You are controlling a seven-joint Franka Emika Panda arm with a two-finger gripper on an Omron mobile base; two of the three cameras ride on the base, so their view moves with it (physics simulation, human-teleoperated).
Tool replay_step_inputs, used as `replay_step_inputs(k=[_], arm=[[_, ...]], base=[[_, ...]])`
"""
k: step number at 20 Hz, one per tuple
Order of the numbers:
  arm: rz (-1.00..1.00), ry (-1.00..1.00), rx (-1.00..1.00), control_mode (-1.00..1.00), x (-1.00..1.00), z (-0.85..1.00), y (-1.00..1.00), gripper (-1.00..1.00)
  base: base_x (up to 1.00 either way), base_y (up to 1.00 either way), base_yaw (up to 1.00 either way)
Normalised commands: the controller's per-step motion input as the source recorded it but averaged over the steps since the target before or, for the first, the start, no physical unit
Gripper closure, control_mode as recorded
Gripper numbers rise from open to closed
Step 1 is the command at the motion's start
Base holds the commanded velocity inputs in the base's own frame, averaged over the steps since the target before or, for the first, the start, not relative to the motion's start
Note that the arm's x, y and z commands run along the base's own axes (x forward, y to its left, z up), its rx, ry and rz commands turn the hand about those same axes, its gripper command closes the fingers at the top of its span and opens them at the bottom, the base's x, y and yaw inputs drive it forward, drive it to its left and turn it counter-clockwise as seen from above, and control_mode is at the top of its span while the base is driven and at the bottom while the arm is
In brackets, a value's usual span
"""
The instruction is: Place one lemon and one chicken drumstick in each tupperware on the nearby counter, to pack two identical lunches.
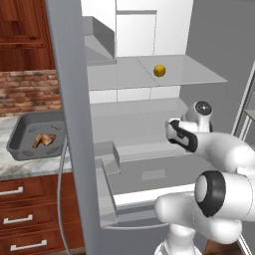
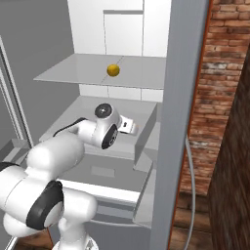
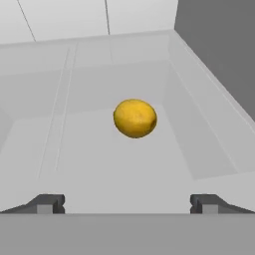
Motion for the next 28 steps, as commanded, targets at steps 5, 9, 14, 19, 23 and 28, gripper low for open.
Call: replay_step_inputs(k=[5, 9, 14, 19, 23, 28], arm=[[-0.01, 0.05, 0.0, -1.0, 0.24, -0.2, -0.13, -1.0], [-0.01, 0.02, 0.0, -1.0, 0.22, -0.21, -0.16, -1.0], [0.0, 0.0, 0.0, -1.0, 0.34, -0.21, -0.04, -1.0], [0.0, 0.0, 0.0, -1.0, 0.4, -0.17, 0.0, -1.0], [0.0, 0.0, 0.0, -1.0, 0.41, -0.09, 0.0, -1.0], [0.0, 0.0, 0.0, -1.0, 0.41, -0.08, 0.0, -1.0]], base=[[0.0, 0.0, 0.0], [0.0, 0.0, 0.0], [0.0, 0.0, 0.0], [0.0, 0.0, 0.0], [0.0, 0.0, 0.0], [0.0, 0.0, 0.0]])
